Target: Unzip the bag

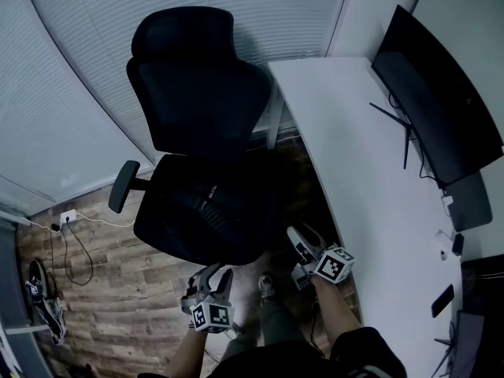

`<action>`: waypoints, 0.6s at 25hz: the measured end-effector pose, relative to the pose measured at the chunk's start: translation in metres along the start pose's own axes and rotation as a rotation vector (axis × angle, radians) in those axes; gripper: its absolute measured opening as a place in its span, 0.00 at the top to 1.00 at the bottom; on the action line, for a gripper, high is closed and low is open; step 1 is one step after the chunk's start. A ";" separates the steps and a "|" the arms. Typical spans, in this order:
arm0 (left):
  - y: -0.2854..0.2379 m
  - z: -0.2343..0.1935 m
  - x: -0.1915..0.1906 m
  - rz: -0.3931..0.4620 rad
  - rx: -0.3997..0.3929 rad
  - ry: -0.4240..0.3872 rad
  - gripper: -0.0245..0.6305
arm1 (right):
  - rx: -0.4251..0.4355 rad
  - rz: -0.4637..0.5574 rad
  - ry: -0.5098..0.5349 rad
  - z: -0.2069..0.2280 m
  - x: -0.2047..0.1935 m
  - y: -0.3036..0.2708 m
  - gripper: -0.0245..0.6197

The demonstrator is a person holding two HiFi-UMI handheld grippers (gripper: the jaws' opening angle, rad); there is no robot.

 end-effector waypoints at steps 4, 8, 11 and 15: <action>0.025 -0.010 0.009 0.035 0.038 0.040 0.78 | -0.046 -0.008 0.125 -0.036 -0.005 0.017 0.70; 0.056 -0.017 0.015 0.067 0.062 0.088 0.78 | -0.068 -0.013 0.233 -0.076 -0.010 0.031 0.70; 0.080 -0.025 0.018 0.093 0.079 0.132 0.78 | -0.089 -0.023 0.313 -0.105 -0.018 0.040 0.74; 0.115 -0.034 0.022 0.134 0.094 0.197 0.78 | -0.097 -0.034 0.375 -0.144 -0.037 0.052 0.83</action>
Point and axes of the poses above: the fingertips, and each gripper's own axes: y backward along the fingers, z to its right, x out of its top, the point moved 3 cm from there along y, backward along the fingers, and after that the axes turned 14 degrees about x, right-handed, at the moved point
